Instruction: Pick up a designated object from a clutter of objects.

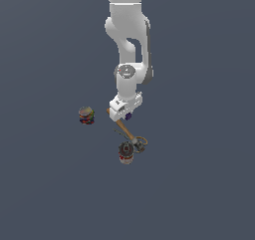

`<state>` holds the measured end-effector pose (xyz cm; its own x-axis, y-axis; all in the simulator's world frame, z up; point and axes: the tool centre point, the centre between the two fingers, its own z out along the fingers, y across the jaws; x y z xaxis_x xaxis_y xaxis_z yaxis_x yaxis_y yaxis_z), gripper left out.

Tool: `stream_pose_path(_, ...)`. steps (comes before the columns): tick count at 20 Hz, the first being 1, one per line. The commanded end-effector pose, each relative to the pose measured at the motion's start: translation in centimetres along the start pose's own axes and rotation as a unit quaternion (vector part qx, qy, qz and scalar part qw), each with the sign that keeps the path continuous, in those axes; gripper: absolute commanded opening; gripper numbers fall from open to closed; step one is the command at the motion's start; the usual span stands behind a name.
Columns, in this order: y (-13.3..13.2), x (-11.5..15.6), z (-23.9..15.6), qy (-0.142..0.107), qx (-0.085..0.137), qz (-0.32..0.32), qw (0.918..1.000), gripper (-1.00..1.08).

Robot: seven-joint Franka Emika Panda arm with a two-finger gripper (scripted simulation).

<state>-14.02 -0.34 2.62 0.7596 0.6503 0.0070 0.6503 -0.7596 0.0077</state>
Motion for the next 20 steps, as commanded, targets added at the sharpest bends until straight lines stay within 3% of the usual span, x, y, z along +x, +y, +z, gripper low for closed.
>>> stream_pose_path(1, -0.4, -0.1, 0.4, -0.004, 0.004, -0.003, 1.0000, -1.00)
stream_pose_path(20, 0.3, 0.0, -2.2, -0.001, 0.000, -0.001, 1.0000, -1.00)
